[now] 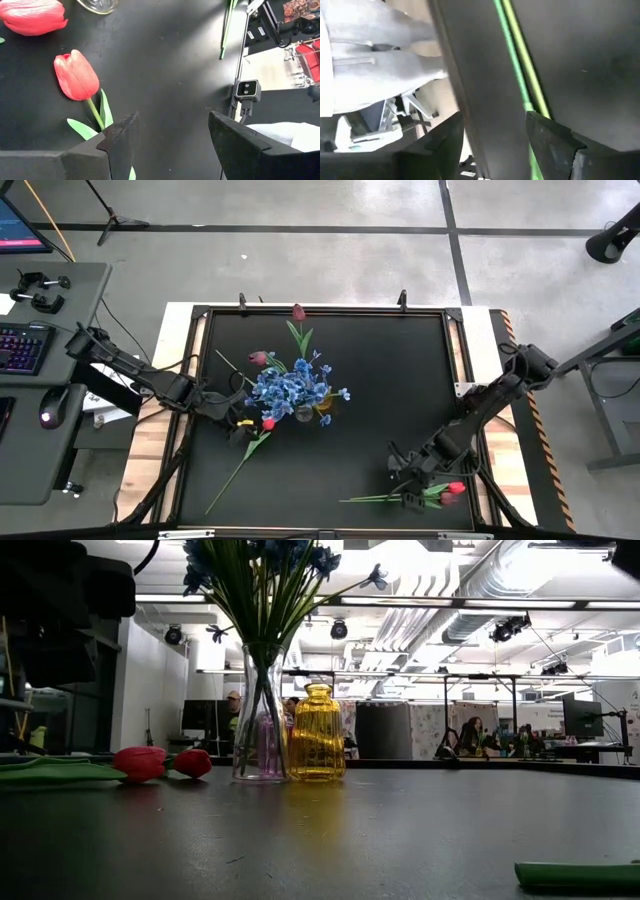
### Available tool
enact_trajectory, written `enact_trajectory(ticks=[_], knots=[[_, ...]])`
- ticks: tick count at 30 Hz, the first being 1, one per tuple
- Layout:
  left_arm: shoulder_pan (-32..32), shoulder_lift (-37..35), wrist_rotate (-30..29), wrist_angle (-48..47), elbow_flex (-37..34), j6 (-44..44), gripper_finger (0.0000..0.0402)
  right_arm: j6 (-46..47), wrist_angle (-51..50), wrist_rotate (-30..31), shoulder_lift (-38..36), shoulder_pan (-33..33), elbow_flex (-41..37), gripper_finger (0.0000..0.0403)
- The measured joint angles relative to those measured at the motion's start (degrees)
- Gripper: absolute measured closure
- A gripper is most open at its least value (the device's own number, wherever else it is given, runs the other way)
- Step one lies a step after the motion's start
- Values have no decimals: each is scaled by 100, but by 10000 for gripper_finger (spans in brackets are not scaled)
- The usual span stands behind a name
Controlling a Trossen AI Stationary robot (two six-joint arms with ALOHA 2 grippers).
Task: Sort flowers into vase by color
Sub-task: Put the dark red flower into the pink vase
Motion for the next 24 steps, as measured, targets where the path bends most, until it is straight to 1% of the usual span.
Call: enact_trajectory(ticks=[2, 4, 6, 8, 9, 11, 12, 15, 16, 21, 22, 24], knots=[[0, 0, 1, 0, 0, -2, 174, 63, -76, -22, 2, 2, 175, 199], [0, 0, 0, 2, 0, -2, 174, 643, 27, -152, 2, 0, 330, 199], [0, 0, 1, 4, 0, -4, 174, 1740, 274, -341, 0, -2, 430, 199], [0, 0, 0, 4, 0, -10, 174, 3069, 717, -381, 1, 26, 462, 199], [0, 0, 0, 8, 0, -36, 174, 3736, 962, -220, 1, 72, 467, 199], [0, 0, -1, 31, 0, -67, 174, 4988, 1279, 410, 2, 215, 472, 199], [0, 0, 1, 58, 0, -67, 174, 5469, 1325, 767, 1, 300, 472, 199], [0, 0, 0, 112, 0, -69, 174, 6518, 1234, 1892, 0, 614, 472, 199], [0, 2, -1, 151, -2, -88, 174, 6625, 1170, 2114, 2, 704, 472, 199], [0, 2, 0, 246, 0, -230, 174, 6706, 968, 2239, 277, 876, 496, 199], [0, 2, -1, 255, 0, -206, 174, 6653, 982, 2237, 378, 876, 496, 199], [-1, 2, 1, 249, -1, -173, 174, 6669, 990, 1975, 618, 894, 498, 199]])
